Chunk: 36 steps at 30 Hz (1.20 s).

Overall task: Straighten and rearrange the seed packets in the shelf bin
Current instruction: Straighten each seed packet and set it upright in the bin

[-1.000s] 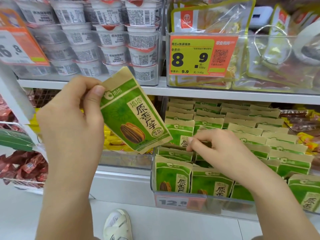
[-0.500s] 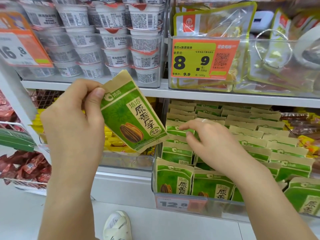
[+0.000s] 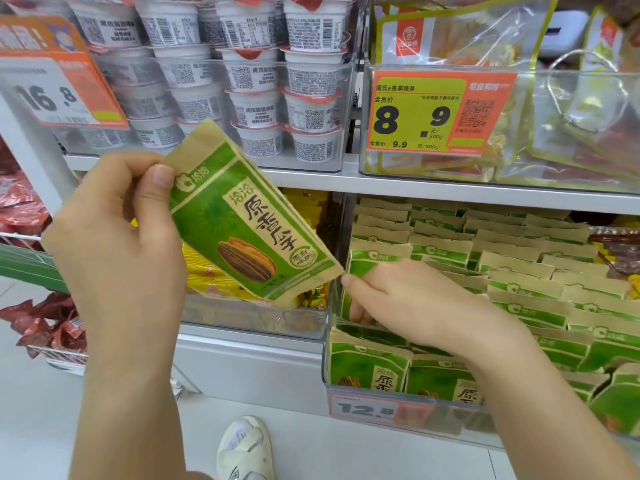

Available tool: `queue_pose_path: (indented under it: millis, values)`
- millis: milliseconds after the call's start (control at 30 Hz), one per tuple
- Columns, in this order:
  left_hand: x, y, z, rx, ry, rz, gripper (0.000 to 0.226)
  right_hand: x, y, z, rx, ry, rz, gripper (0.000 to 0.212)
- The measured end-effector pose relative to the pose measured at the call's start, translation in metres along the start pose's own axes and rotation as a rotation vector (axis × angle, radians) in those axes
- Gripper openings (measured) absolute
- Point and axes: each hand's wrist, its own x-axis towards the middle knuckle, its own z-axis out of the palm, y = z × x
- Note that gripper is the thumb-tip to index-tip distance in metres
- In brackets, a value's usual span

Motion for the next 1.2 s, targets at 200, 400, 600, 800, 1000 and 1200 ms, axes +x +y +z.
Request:
queue_pose_path:
  millis: [200, 400, 600, 800, 1000, 1200]
  values:
    - [0.004, -0.004, -0.006, -0.022, 0.04, -0.042, 0.017, -0.031, -0.003, 0.005, -0.058, -0.036, -0.046, 0.06]
    - [-0.002, 0.004, 0.002, 0.003, -0.006, -0.004, 0.019, -0.03, 0.003, 0.004, 0.091, 0.117, -0.046, 0.046]
    - [-0.006, 0.009, 0.014, -0.036, -0.034, 0.054, 0.012, -0.036, 0.016, -0.01, 0.466, 0.479, -0.021, 0.024]
    - [-0.017, 0.021, 0.025, -0.206, -0.007, 0.018, 0.019, -0.029, 0.028, -0.009, 0.743, 0.587, -0.044, 0.045]
    - [-0.033, 0.04, 0.044, -0.464, -0.135, -0.092, 0.013, -0.037, 0.022, -0.017, 0.867, 0.328, -0.15, 0.026]
    - [-0.038, 0.051, 0.053, -0.843, -0.524, -0.494, 0.046, -0.034, 0.026, -0.012, 1.164, 0.407, -0.097, 0.025]
